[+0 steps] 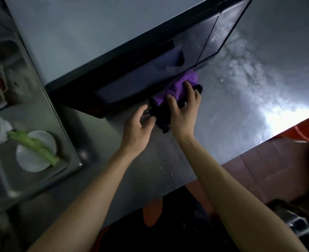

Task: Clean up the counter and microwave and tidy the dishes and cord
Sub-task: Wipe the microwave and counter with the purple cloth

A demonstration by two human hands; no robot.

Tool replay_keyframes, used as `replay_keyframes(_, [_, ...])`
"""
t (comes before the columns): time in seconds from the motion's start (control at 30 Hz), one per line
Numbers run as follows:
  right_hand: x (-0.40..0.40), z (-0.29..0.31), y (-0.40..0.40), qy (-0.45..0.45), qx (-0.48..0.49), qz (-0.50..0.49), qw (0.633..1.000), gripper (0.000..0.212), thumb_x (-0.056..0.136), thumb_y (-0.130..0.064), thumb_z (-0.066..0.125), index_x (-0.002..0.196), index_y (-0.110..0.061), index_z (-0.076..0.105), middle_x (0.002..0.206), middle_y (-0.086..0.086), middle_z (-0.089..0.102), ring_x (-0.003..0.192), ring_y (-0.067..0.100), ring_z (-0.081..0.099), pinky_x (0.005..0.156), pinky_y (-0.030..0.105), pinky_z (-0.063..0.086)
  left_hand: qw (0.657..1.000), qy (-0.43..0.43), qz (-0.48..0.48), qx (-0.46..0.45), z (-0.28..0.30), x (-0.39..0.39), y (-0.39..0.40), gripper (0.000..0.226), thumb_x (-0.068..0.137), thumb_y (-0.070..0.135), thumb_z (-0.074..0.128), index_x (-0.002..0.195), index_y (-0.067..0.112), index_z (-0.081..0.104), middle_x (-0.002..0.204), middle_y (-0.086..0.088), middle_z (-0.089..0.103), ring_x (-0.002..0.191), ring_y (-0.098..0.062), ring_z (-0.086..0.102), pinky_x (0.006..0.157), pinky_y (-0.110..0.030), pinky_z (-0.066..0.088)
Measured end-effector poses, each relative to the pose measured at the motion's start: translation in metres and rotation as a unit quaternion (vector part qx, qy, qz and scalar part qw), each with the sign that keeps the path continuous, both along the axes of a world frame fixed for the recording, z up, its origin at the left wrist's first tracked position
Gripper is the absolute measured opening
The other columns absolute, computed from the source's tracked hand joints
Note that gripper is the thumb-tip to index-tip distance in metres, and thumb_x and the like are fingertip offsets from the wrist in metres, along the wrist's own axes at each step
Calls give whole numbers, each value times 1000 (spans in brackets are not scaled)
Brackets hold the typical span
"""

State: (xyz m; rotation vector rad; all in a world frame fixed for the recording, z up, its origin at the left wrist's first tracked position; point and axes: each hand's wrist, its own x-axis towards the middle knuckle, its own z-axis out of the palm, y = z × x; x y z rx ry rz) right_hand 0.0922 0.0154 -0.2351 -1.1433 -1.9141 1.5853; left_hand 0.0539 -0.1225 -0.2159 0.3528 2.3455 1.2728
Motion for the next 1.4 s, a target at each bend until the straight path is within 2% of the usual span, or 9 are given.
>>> replay_keyframes(0.17, [19,-11,1,-70,4,61,996,65,97,-42,58,153,-20,34,151,4,30,131,22,44,109,44,43,991,-81,105,2,-27,3,22,35,88,23,72,122,22,64,109,10,71,99,-1,65,90,-25,53])
replay_keyframes(0.33, [31,-17,9,-137,35,133,981,59,97,-33,55,152,-19,38,145,5,33,132,27,42,110,46,42,987,-39,153,-17,-33,-4,22,27,84,8,72,107,23,67,95,10,70,85,1,64,78,-15,51])
replay_keyframes(0.43, [39,-16,24,-202,125,179,955,50,92,-29,61,142,-26,53,136,7,43,123,28,45,107,47,42,985,-15,170,-20,-32,-12,14,25,84,9,73,106,21,68,95,12,67,88,0,63,84,-18,51])
replay_keyframes(0.6, [53,-4,47,-91,263,204,938,26,91,-12,65,114,-17,74,103,4,63,80,20,61,71,43,54,985,33,171,-20,-31,-10,1,28,85,1,70,108,16,67,104,5,68,93,-9,65,84,-22,53])
replay_keyframes(0.73, [52,-14,48,-70,384,276,878,25,93,-18,65,116,-14,72,120,9,65,109,31,58,87,47,48,976,162,129,-72,-33,2,0,31,84,1,66,112,17,63,118,3,57,109,-15,55,94,-32,48])
replay_keyframes(0.83, [47,-30,38,-116,414,353,831,35,97,-26,57,129,-16,65,141,12,55,132,35,47,106,50,39,957,258,0,-129,-38,9,5,34,88,10,61,121,15,61,134,-2,53,127,-22,48,101,-36,37])
replay_keyframes(1.03, [56,-54,34,-192,421,447,766,53,103,-25,46,154,-18,34,164,14,18,153,35,6,123,54,14,906,276,-176,-269,-63,19,2,50,97,30,48,146,16,46,151,-9,43,139,-29,39,109,-48,36])
replay_keyframes(1.2, [40,-55,34,-193,418,483,744,59,103,-27,45,157,-21,24,166,10,9,153,33,-3,124,52,5,900,260,-161,-310,-67,15,-3,55,100,38,44,151,16,40,158,-11,33,146,-30,30,118,-50,25])
replay_keyframes(1.4, [-7,-54,3,-186,408,541,711,61,101,-30,41,158,-23,20,166,6,9,153,33,-3,124,53,5,905,252,-84,-333,-69,8,-38,57,100,41,42,150,14,42,160,-11,32,145,-29,32,116,-49,29])
